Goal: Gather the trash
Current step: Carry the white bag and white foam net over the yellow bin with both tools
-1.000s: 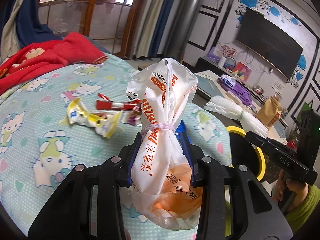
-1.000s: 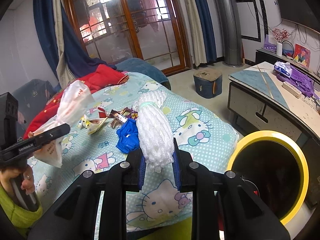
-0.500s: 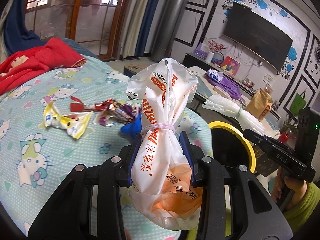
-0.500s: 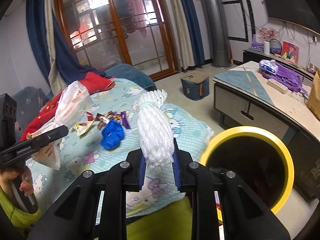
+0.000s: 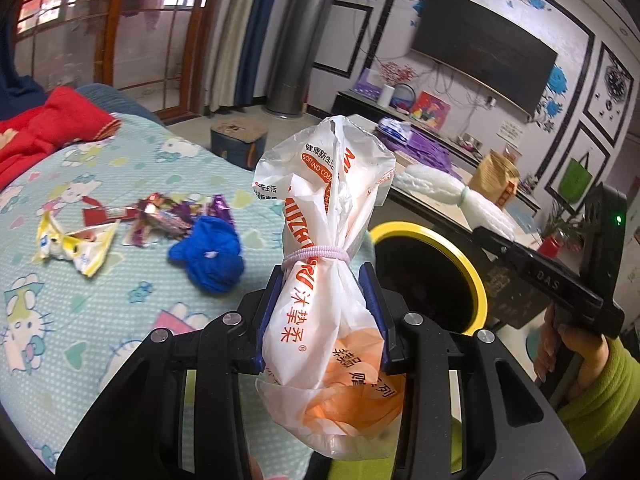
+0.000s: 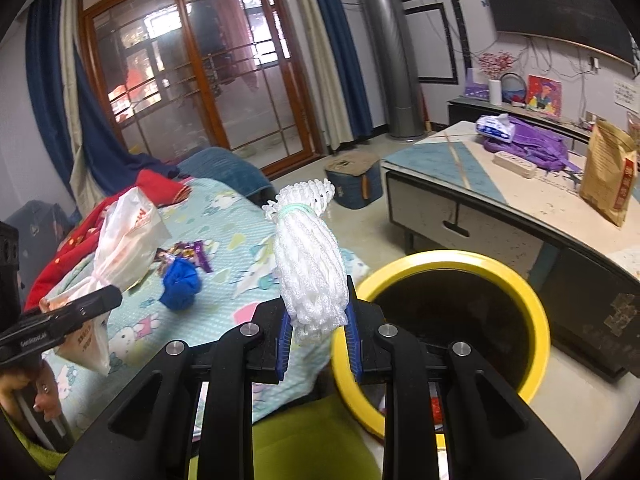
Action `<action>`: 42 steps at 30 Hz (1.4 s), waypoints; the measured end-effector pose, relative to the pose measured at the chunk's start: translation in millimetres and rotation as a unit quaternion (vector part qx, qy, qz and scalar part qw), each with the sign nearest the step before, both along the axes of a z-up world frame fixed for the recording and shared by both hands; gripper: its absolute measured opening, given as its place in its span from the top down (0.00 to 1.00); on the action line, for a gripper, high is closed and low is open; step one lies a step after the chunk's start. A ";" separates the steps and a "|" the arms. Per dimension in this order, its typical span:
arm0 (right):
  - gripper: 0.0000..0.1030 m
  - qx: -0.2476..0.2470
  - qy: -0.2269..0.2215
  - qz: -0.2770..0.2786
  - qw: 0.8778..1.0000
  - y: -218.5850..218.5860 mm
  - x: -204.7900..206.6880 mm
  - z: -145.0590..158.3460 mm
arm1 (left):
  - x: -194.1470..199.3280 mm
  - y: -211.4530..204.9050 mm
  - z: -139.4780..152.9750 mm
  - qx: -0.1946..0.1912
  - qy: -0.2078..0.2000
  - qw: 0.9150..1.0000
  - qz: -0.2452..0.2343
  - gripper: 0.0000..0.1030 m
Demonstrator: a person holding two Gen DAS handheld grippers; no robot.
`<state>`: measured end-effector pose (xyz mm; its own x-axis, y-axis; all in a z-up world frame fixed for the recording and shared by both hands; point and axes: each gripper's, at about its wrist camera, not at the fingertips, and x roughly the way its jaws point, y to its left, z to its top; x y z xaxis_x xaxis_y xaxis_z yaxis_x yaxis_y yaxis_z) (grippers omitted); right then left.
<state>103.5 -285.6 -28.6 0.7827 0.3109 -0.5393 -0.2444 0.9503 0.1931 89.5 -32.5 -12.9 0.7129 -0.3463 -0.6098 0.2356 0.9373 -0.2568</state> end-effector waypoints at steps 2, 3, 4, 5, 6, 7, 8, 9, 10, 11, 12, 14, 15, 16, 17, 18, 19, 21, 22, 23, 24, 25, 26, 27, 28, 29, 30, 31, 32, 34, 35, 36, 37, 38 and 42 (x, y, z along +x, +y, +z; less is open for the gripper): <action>0.79 -0.007 -0.004 -0.010 1.000 -5.9 -0.7 -0.9 | 0.4 -6.6 -1.5 0.003 0.001 1.000 -0.009 0.71; 0.79 -0.009 -0.005 -0.014 1.000 -8.4 -0.1 -1.7 | 1.0 -11.2 -2.3 0.005 0.001 1.000 -0.014 0.71; 0.79 -0.010 -0.005 -0.018 1.000 -11.1 -0.2 -2.7 | 1.6 -14.7 -3.2 0.007 0.002 1.000 -0.018 0.71; 0.79 -0.010 -0.005 -0.022 1.000 -14.2 0.0 -3.9 | 2.2 -17.0 -4.0 0.009 0.002 1.000 -0.022 0.71; 0.79 -0.010 -0.005 -0.025 1.000 -18.9 -0.3 -5.6 | 3.0 -20.9 -4.9 0.011 0.002 1.000 -0.027 0.71; 0.79 -0.011 -0.004 -0.030 0.999 -22.3 0.0 -7.1 | 3.5 -23.6 -5.2 0.012 0.002 0.999 -0.030 0.71; 0.79 -0.011 -0.005 -0.033 0.999 -24.6 0.0 -8.0 | 3.9 -26.7 -5.9 0.014 0.002 0.999 -0.033 0.71; 0.79 -0.012 -0.004 -0.036 0.999 -27.8 0.0 -9.2 | 5.0 -29.6 -6.0 0.015 0.002 0.999 -0.036 0.71; 0.79 -0.013 -0.003 -0.040 0.999 -30.7 0.3 -10.6 | 6.0 -32.1 -6.2 0.016 0.002 0.999 -0.039 0.71; 0.79 -0.014 -0.002 -0.043 0.999 -33.2 0.7 -12.1 | 6.3 -34.7 -5.9 0.017 0.001 0.999 -0.041 0.71; 0.79 -0.014 -0.001 -0.046 0.999 -35.0 0.8 -13.2 | 7.4 -37.7 -6.1 0.019 0.000 0.999 -0.045 0.71; 0.79 -0.016 0.002 -0.051 0.999 -37.5 0.9 -15.5 | 9.8 -42.3 -7.4 0.021 -0.001 0.998 -0.050 0.70; 0.79 -0.017 0.003 -0.054 0.998 -39.1 1.0 -17.1 | 10.6 -46.2 -7.5 0.022 -0.001 0.998 -0.054 0.71; 0.79 -0.017 0.005 -0.057 0.998 -41.5 1.3 -18.2 | 12.1 -49.5 -8.3 0.024 0.000 0.998 -0.058 0.71; 0.79 -0.017 0.006 -0.059 0.998 -43.4 1.5 -19.6 | 13.3 -52.4 -8.4 0.025 0.000 0.998 -0.060 0.71; 0.79 -0.016 0.008 -0.062 0.998 -45.5 1.7 -21.1 | 14.9 -56.6 -9.7 0.026 0.000 0.998 -0.064 0.71; 0.79 -0.016 0.009 -0.065 0.998 -47.4 1.8 -22.4 | 15.4 -59.9 -10.3 0.027 0.001 0.997 -0.068 0.71; 0.79 -0.016 0.011 -0.070 0.997 -51.0 2.1 -25.3 | 16.9 -65.8 -12.1 0.029 0.002 0.997 -0.074 0.70; 0.79 -0.017 0.012 -0.073 0.997 -52.9 2.7 -26.6 | 17.9 -69.6 -13.3 0.031 0.003 0.996 -0.078 0.70; 0.79 -0.018 0.013 -0.077 0.997 -55.0 3.4 -28.6 | 17.7 -72.1 -14.2 0.032 0.004 0.996 -0.081 0.70; 0.79 -0.018 0.014 -0.079 0.997 -56.6 4.0 -30.0 | 18.5 -75.6 -15.4 0.034 0.005 0.996 -0.085 0.70; 0.79 -0.019 0.016 -0.082 0.996 -58.9 4.7 -32.0 | 18.7 -78.8 -16.5 0.036 0.006 0.995 -0.088 0.70; 0.79 -0.019 0.017 -0.085 0.996 -61.4 5.2 -33.4 | 19.5 -81.5 -17.5 0.038 0.007 0.995 -0.091 0.70; 0.79 -0.019 0.019 -0.090 0.996 -64.0 5.8 -35.4 | 20.7 -84.6 -19.0 0.039 0.008 0.995 -0.094 0.70; 0.79 -0.017 0.022 -0.093 0.995 -66.5 6.5 -37.2 | 22.3 -87.6 -20.7 0.040 0.010 0.994 -0.098 0.70; 0.79 -0.017 0.023 -0.095 0.995 -68.6 7.0 -38.3 | 23.3 -89.5 -22.3 0.039 0.012 0.994 -0.101 0.70; 0.79 -0.017 0.025 -0.100 0.995 -70.8 7.3 -40.0 | 24.2 -91.5 -23.3 0.039 0.014 0.994 -0.102 0.70; 0.79 -0.017 0.025 -0.102 0.994 -72.7 7.5 -41.3 | 25.5 -94.6 -24.8 0.040 0.015 0.994 -0.105 0.70; 0.79 -0.017 0.027 -0.104 0.994 -74.5 7.8 -42.4 | 25.8 -96.4 -25.7 0.041 0.015 0.993 -0.106 0.70; 0.79 -0.017 0.030 -0.109 0.993 -78.2 8.8 -46.3 | 29.0 -103.2 -28.5 0.044 0.018 0.993 -0.112 0.70; 0.79 -0.017 0.033 -0.111 0.993 -80.0 9.4 -48.3 | 29.9 -104.3 -29.3 0.045 0.019 0.992 -0.113 0.70; 0.79 -0.017 0.035 -0.113 0.993 -81.7 9.7 -49.9 | 31.5 -107.6 -31.1 0.045 0.020 0.992 -0.116 0.70; 0.79 -0.016 0.037 -0.115 0.992 -83.7 10.2 -51.9 | 32.6 -110.2 -32.5 0.046 0.022 0.992 -0.118 0.70; 0.79 -0.015 0.040 -0.118 0.992 -85.9 10.6 -53.7 | 34.3 -113.6 -34.7 0.045 0.025 0.991 -0.121 0.70; 0.79 -0.014 0.050 -0.128 0.990 -93.1 13.1 -61.4 | 37.1 -126.2 -41.6 0.052 0.032 0.989 -0.131 0.70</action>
